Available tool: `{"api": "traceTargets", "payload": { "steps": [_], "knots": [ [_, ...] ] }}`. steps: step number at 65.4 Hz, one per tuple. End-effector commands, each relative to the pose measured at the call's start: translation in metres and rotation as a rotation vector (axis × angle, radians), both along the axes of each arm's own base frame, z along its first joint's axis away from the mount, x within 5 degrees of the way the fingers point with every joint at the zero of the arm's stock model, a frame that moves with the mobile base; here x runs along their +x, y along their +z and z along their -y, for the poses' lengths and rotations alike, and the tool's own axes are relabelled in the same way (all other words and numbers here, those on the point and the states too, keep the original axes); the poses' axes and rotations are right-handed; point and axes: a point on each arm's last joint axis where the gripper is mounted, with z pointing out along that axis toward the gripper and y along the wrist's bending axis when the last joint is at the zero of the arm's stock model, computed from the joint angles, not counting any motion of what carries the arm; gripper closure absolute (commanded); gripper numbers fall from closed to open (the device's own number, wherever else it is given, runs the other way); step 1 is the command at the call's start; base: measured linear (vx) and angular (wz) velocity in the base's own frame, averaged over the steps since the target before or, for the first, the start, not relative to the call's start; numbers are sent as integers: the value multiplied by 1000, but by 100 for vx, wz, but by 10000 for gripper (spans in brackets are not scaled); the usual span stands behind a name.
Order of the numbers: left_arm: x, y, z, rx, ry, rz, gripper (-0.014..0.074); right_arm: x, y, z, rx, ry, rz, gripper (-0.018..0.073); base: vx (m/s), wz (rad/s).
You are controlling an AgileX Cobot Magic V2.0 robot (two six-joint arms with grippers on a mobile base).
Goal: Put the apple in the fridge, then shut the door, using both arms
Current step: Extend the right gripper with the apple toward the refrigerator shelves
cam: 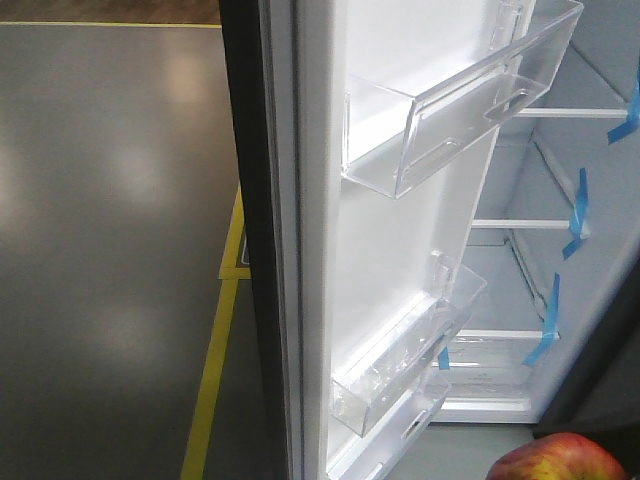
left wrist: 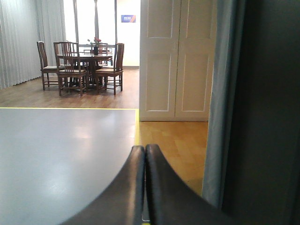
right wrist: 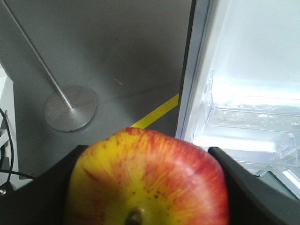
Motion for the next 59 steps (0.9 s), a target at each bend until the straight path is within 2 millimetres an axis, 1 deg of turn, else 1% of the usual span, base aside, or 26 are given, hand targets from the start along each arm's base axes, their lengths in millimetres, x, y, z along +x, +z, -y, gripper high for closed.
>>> {"api": "traceTargets", "payload": {
  "steps": [1,59],
  "knots": [
    [-1,-2,0,-8,-4,62,602,3,13,-2,62,-10,63,391,4,0],
    [-1,-2,0,-8,-4,62,602,3,13,-2,62,-10,63,391,3,-3]
  ]
}}
